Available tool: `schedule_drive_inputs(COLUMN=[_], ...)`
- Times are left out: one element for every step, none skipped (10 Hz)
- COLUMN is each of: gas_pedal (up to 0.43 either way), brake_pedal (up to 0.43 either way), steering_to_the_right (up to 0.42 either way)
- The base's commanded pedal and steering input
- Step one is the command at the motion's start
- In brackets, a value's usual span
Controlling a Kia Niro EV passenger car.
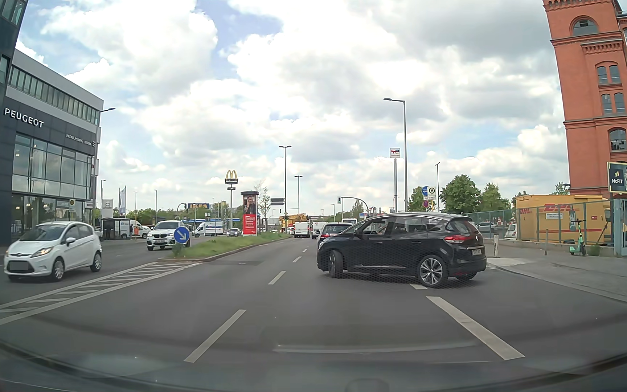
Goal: Follow the waypoints while adhering to traffic rules and regulations
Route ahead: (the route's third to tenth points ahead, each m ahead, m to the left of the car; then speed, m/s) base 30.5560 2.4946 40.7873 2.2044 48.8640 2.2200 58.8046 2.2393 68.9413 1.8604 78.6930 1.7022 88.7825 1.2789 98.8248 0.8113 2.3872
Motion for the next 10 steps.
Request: schedule_drive_inputs(gas_pedal=[0.157, 0.11, 0.028, 0.0, 0.0, 0.0, 0.0, 0.0, 0.0, 0.0], brake_pedal=[0.024, 0.024, 0.024, 0.024, 0.024, 0.024, 0.024, 0.024, 0.024, 0.024], steering_to_the_right=[0.008, 0.008, 0.007, 0.007, 0.007, 0.007, 0.005, 0.001, -0.001, -0.003])
